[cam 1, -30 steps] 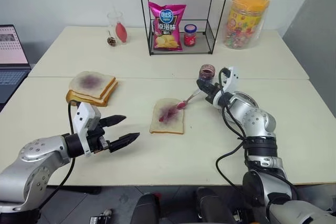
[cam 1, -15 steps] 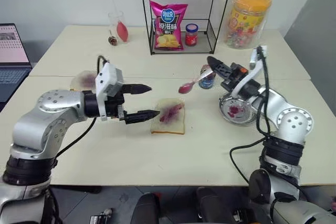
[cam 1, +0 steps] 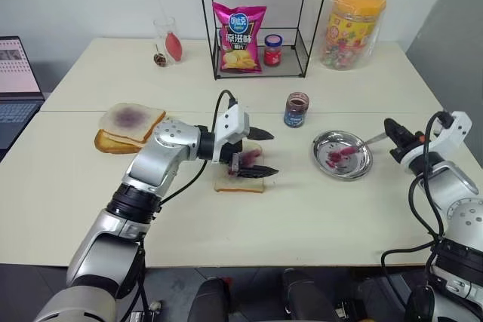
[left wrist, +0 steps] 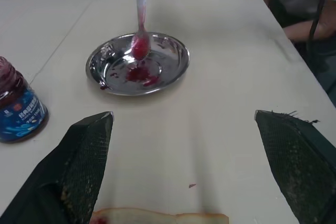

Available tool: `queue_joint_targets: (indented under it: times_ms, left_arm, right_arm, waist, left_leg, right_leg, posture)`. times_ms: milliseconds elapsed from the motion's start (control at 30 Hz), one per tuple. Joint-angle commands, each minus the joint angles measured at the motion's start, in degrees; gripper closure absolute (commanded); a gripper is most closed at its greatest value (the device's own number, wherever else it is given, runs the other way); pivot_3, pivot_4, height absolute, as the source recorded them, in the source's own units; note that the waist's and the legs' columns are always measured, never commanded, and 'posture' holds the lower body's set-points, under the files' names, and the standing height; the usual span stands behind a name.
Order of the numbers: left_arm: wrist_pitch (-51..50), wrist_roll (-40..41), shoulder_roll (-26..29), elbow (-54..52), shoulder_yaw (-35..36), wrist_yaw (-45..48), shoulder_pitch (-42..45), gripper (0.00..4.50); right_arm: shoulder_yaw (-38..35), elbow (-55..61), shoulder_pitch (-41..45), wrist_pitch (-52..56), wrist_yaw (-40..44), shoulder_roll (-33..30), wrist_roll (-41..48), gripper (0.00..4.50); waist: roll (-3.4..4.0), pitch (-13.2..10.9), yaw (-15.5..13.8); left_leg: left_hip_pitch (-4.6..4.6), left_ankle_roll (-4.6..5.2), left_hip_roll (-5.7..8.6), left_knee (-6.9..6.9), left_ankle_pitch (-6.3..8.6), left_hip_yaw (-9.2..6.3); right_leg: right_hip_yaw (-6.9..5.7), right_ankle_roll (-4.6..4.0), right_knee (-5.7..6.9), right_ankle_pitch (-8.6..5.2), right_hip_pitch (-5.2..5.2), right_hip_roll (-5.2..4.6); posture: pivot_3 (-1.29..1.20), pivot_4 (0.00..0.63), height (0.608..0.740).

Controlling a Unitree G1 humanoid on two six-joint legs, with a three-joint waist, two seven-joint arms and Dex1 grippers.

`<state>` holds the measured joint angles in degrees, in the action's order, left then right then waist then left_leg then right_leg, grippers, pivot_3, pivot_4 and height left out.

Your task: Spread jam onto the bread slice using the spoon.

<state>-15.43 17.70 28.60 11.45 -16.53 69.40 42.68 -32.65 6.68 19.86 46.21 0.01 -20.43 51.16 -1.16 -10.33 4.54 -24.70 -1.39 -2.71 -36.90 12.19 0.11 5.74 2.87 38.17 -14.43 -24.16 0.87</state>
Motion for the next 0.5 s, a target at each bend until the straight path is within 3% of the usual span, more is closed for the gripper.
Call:
queue_joint_targets:
  times_ms: [33, 267, 500]
  left_arm:
    - [3.53, -1.79, -2.37, 1.66, 0.37, -0.24, 1.65, 0.00]
    - [3.32, -2.29, -2.30, 1.19, 2.46, -0.59, 0.75, 0.00]
    - [2.57, -2.09, -1.63, -0.55, 3.60, -1.31, -0.58, 0.00]
  right_arm:
    - [0.65, -4.36, 0.64, -6.05, 5.94, 0.22, -1.99, 4.45]
    - [2.67, -12.01, 2.29, -10.40, 11.88, -0.61, -4.66, 4.45]
    - [3.14, -16.21, 3.57, -11.36, 14.64, -1.86, -6.03, 2.92]
  waist:
    - [0.00, 0.00, 0.02]
    - [0.00, 0.00, 0.02]
    - [0.00, 0.00, -0.06]
  left_leg:
    - [0.00, 0.00, 0.00, 0.00, 0.00, 0.00]
    - [0.00, 0.00, 0.00, -0.02, 0.00, -0.03]
    - [0.00, 0.00, 0.00, -0.04, 0.00, -0.03]
  right_leg:
    - [-0.01, 0.00, 0.00, 0.00, 0.00, 0.00]
    - [-0.02, 0.01, 0.01, 0.01, 0.03, 0.00]
    - [-0.03, 0.02, 0.01, 0.01, 0.04, -0.01]
  posture:
    - [0.00, 0.150, 0.740]
    - [0.00, 0.150, 0.740]
    - [0.00, 0.150, 0.740]
